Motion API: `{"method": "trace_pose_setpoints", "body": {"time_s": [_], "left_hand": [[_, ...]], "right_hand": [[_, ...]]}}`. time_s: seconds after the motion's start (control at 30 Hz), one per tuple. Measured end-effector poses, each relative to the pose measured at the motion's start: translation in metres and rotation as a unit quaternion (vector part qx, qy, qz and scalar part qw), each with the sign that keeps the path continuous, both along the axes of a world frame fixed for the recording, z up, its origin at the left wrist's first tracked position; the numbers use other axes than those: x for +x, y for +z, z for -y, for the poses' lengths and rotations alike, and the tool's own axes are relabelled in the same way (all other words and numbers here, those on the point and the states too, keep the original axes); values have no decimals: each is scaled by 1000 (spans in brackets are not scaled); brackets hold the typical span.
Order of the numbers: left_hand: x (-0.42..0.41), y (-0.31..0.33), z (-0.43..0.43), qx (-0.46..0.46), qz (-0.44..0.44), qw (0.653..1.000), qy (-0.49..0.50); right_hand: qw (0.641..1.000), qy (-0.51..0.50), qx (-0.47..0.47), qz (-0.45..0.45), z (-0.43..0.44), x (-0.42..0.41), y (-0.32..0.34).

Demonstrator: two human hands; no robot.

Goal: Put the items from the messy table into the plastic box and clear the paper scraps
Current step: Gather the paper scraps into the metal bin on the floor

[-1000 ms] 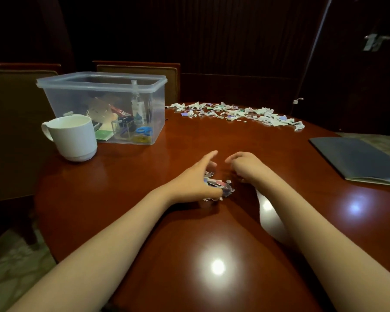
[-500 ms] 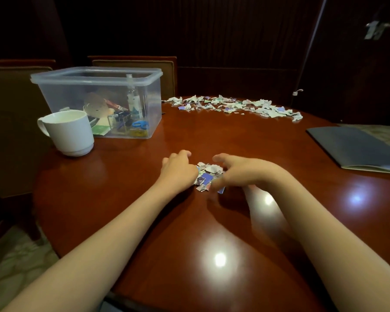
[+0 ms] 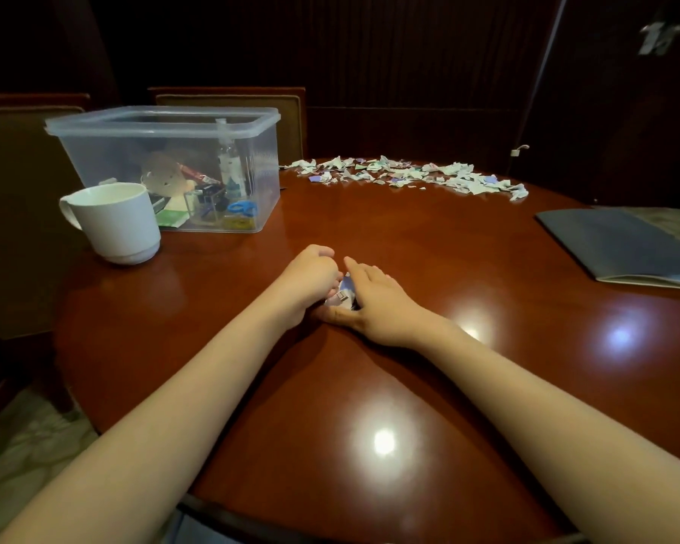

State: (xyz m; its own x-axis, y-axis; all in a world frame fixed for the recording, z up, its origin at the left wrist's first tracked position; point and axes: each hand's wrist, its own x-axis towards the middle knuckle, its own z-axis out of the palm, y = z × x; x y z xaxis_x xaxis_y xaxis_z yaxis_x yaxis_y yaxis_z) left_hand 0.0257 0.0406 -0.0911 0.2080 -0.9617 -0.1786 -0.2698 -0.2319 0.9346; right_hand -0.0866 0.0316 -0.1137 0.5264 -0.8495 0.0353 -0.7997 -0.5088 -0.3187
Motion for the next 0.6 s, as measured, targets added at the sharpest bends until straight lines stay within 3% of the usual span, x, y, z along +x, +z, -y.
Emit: {"method": "trace_pose_setpoints", "body": {"time_s": [0.17, 0.37, 0.43, 0.5, 0.6], "left_hand": [[3, 6, -4, -1, -53, 999, 4], [12, 10, -4, -27, -107, 993, 47], [14, 8, -4, -30, -80, 995, 43], [15, 4, -4, -47, 16, 999, 19], [12, 4, -9, -48, 144, 984, -94]], "right_hand": [[996, -25, -77, 23, 1, 7, -3], [989, -62, -88, 97, 8, 11, -1], [989, -74, -91, 92, 11, 10, 0], [988, -82, -90, 98, 14, 8, 2], [976, -110, -81, 172, 18, 1, 4]]}}
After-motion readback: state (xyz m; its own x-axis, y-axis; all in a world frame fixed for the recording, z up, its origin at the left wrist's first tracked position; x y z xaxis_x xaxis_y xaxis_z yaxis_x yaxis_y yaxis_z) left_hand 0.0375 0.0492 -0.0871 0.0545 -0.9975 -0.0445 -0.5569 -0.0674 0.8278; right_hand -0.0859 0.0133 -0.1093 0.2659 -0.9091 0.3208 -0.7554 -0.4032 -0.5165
